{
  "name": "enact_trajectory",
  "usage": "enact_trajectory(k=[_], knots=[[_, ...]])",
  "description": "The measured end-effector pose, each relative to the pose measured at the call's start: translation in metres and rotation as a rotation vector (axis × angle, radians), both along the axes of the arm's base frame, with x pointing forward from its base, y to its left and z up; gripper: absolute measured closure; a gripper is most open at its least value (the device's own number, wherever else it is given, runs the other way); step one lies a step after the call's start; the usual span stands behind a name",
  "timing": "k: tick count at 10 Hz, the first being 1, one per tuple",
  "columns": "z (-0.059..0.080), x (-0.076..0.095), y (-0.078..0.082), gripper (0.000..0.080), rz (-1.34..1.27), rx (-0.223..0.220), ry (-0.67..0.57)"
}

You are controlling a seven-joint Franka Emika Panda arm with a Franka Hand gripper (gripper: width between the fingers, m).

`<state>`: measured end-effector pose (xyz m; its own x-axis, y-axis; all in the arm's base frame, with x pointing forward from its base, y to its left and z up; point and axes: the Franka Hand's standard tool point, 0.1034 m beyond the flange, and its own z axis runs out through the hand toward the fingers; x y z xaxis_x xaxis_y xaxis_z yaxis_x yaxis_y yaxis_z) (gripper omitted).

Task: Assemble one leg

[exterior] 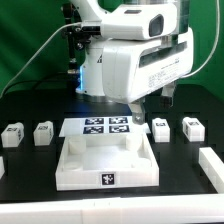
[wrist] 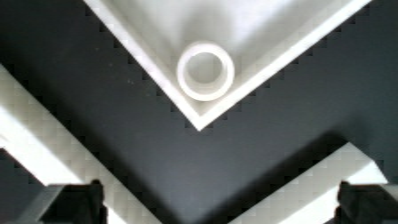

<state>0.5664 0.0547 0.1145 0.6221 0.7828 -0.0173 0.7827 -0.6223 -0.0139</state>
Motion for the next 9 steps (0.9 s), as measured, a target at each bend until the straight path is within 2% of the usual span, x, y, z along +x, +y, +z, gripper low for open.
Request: enact_trajectory(k=[7, 9], knots=[[-0.002, -0.002, -0.002, 0.015, 0.023, 0.002, -0.007], [-0.012, -0.028, -0.014, 0.015, 0.049, -0.001, 0.012]])
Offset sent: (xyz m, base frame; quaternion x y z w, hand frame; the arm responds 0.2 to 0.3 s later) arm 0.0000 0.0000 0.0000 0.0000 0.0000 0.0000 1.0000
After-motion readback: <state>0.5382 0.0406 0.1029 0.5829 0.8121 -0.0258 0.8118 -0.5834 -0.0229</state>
